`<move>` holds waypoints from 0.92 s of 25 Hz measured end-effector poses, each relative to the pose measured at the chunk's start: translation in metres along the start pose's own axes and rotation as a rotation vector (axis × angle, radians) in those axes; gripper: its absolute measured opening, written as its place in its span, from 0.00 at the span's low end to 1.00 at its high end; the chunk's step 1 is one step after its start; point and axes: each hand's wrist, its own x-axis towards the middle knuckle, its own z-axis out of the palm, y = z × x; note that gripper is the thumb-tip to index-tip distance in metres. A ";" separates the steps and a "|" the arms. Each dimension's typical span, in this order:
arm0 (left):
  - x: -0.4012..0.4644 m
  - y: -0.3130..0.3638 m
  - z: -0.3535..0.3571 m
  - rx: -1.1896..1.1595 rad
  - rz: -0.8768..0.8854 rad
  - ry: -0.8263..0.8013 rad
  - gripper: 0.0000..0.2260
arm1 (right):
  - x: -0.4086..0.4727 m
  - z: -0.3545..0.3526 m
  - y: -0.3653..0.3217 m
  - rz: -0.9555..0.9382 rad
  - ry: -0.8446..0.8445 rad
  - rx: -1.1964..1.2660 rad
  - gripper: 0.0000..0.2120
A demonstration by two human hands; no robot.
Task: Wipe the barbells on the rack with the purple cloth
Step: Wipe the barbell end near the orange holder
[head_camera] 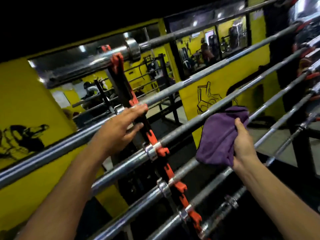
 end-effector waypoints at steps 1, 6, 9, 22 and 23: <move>0.012 -0.016 -0.006 0.024 -0.009 0.015 0.22 | 0.020 0.020 0.001 -0.054 -0.019 0.012 0.26; 0.039 -0.075 0.007 0.143 -0.048 -0.090 0.21 | 0.115 0.122 0.003 -0.226 0.015 0.067 0.24; 0.031 -0.085 0.022 0.153 -0.002 -0.065 0.22 | 0.151 0.165 0.001 -0.181 0.037 0.120 0.28; 0.035 -0.092 0.023 0.102 -0.039 -0.047 0.24 | 0.141 0.183 0.058 -0.452 0.059 -0.131 0.17; 0.035 -0.092 0.022 0.094 -0.037 -0.052 0.24 | 0.136 0.178 0.064 -0.451 0.043 -0.184 0.17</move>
